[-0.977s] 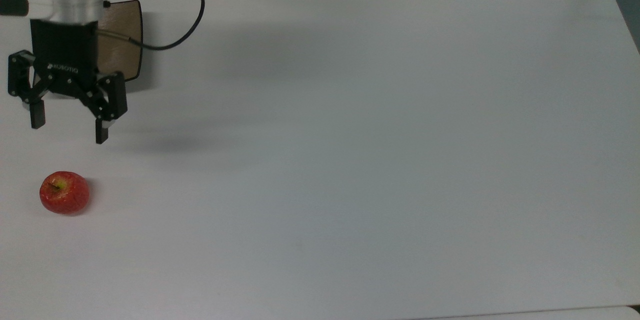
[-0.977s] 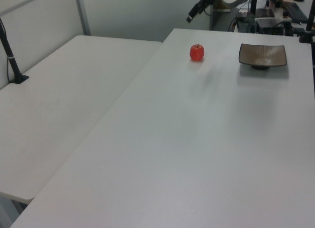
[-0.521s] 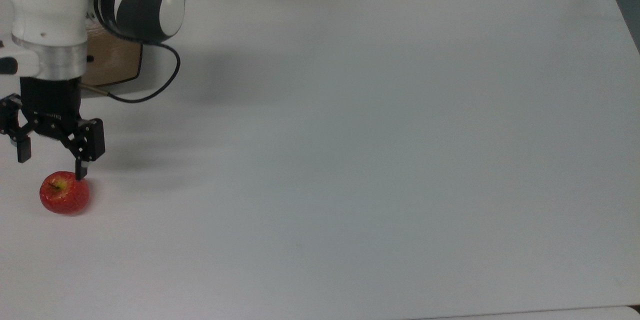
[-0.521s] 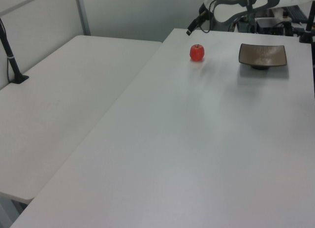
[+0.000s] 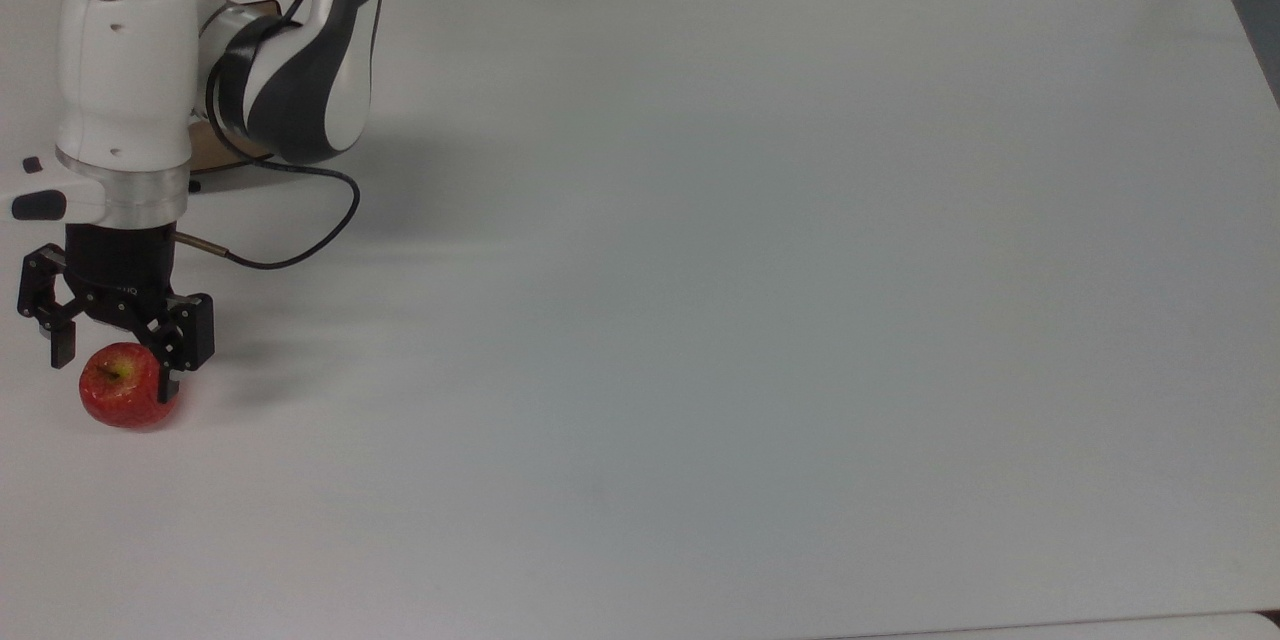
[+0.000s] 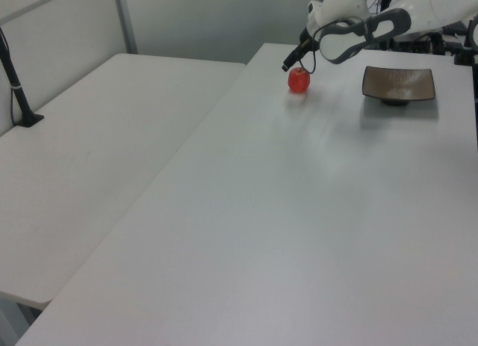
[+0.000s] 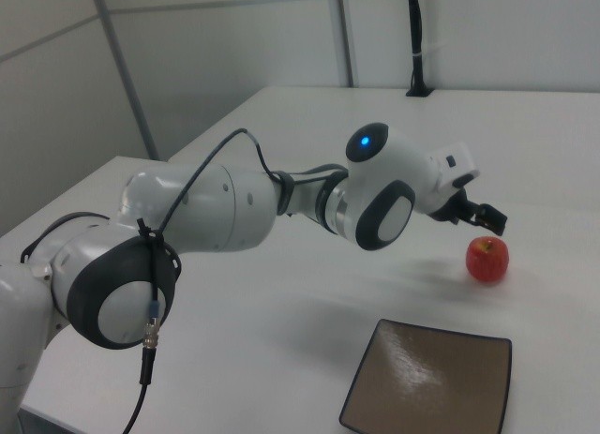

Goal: Apples placed on a ceramic plate
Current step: 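Close the gripper around the red apple, then lift the apple and carry it over the brown plate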

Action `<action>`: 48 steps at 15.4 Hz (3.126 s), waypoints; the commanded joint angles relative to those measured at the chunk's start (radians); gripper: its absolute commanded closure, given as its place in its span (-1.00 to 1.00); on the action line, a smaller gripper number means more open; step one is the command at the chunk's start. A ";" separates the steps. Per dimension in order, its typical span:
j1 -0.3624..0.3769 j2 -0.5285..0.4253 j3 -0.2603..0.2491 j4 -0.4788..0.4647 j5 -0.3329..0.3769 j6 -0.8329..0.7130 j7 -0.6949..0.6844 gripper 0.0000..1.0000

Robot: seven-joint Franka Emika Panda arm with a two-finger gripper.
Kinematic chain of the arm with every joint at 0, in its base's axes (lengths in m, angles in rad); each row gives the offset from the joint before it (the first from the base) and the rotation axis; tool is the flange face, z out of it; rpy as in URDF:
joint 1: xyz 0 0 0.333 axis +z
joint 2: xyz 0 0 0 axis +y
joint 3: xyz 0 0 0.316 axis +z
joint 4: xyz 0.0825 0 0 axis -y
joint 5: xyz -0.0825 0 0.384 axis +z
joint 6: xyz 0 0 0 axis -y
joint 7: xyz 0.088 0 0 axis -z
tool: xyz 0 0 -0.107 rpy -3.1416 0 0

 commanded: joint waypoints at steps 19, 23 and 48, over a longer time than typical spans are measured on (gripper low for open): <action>0.013 -0.042 -0.017 -0.067 -0.205 0.024 -0.008 0.43; 0.033 -0.186 -0.015 -0.157 -0.194 0.012 0.035 0.43; -0.118 -0.835 -0.014 -0.660 0.308 -0.630 -0.808 0.23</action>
